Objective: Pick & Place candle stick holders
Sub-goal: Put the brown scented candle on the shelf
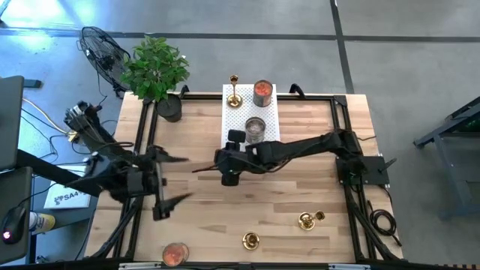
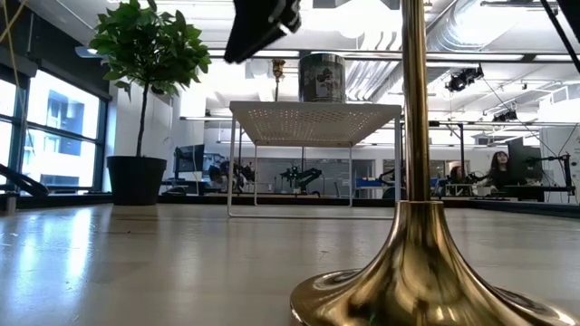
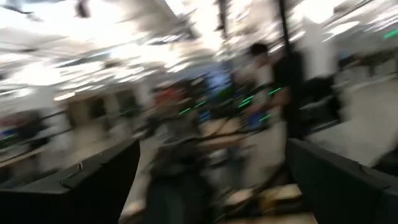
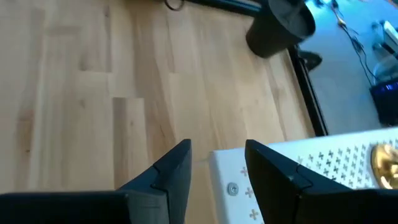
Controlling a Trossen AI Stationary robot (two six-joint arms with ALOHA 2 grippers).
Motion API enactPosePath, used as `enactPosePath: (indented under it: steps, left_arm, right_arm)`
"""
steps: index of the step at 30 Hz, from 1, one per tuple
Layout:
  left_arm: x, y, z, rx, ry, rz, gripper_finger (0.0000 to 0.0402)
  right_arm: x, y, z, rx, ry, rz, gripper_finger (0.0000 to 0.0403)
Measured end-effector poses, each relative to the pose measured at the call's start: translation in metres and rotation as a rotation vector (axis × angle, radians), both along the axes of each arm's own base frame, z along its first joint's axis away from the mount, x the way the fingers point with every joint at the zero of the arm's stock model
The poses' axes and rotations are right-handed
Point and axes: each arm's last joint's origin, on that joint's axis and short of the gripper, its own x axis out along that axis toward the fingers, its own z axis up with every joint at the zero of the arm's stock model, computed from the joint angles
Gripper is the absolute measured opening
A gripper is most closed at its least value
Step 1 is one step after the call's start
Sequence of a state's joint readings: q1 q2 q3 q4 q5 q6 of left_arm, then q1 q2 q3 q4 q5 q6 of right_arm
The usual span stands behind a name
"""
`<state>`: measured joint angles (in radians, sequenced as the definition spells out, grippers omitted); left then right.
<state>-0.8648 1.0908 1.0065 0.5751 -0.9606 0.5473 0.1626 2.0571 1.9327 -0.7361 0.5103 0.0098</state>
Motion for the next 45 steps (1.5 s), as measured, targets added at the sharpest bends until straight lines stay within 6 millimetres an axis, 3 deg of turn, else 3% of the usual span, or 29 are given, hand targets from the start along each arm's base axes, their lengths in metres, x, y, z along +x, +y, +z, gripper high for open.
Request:
enactPosePath:
  steps: [8,12,18,21,31,37,40,45]
  left_arm:
    - [-0.022,-0.007,-0.004,0.018,0.175,0.226,0.0397]
    - [-0.024,-0.011,-0.013,0.110,0.254,0.281,0.0397]
    - [-0.022,-0.014,-0.027,0.260,0.329,0.299,0.0397]
    - [-0.021,-0.014,-0.030,0.245,0.333,0.296,0.0397]
    - [-0.021,-0.014,-0.031,0.245,0.337,0.299,0.0397]
    - [-0.021,-0.014,-0.034,0.234,0.339,0.296,0.0397]
    - [-0.021,-0.014,-0.036,0.232,0.343,0.294,0.0397]
    - [-0.021,-0.014,-0.039,0.231,0.351,0.293,0.0397]
  right_arm:
    - [0.019,-0.014,-0.045,-0.073,0.071,-0.124,0.0145]
    - [0.022,-0.022,-0.052,-0.119,0.054,-0.204,0.0145]
    - [0.019,-0.030,-0.050,-0.146,0.044,-0.281,0.0145]
    - [0.020,-0.026,-0.047,-0.137,0.023,-0.268,0.0145]
    - [0.024,0.016,-0.039,-0.154,-0.059,-0.126,0.0145]
    - [0.013,0.035,-0.031,-0.399,-0.040,-0.194,0.0145]
    - [0.003,0.029,-0.024,-0.449,0.003,-0.239,0.0145]
    - [-0.013,0.004,-0.020,-0.373,0.055,-0.353,0.0145]
